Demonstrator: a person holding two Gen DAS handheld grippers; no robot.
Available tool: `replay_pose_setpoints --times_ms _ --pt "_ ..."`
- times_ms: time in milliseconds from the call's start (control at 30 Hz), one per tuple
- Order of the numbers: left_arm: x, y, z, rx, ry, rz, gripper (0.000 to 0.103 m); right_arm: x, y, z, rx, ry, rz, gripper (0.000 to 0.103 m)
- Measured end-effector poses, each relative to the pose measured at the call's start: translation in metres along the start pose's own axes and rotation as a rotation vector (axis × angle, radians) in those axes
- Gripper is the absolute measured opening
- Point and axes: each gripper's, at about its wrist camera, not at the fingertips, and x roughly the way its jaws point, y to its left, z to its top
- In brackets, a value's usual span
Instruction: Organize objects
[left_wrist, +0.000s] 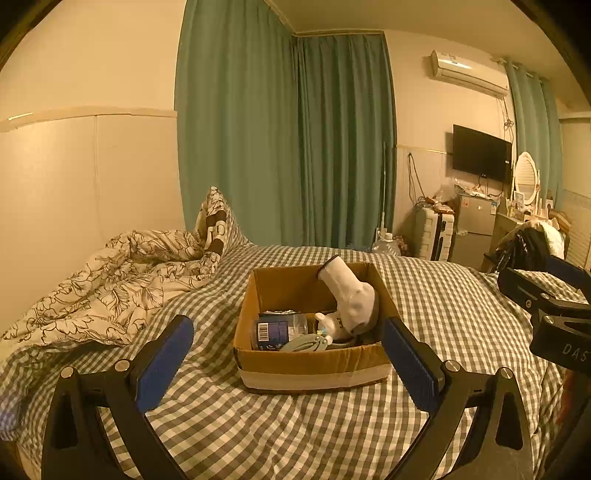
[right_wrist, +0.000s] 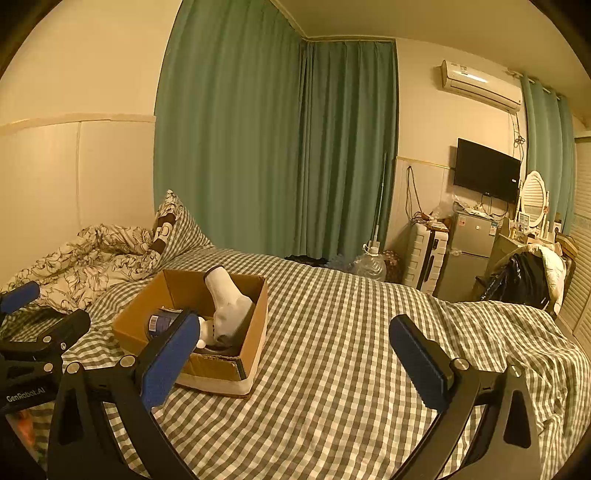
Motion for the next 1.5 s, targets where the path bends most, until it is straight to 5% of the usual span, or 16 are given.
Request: replay_pose_setpoints --times_ms 1500 --pt "-0.0021 -0.0044 -0.0014 -0.003 0.014 0.003 0.103 0.0047 0.0041 -0.0041 -0.011 0.004 -0.010 0.103"
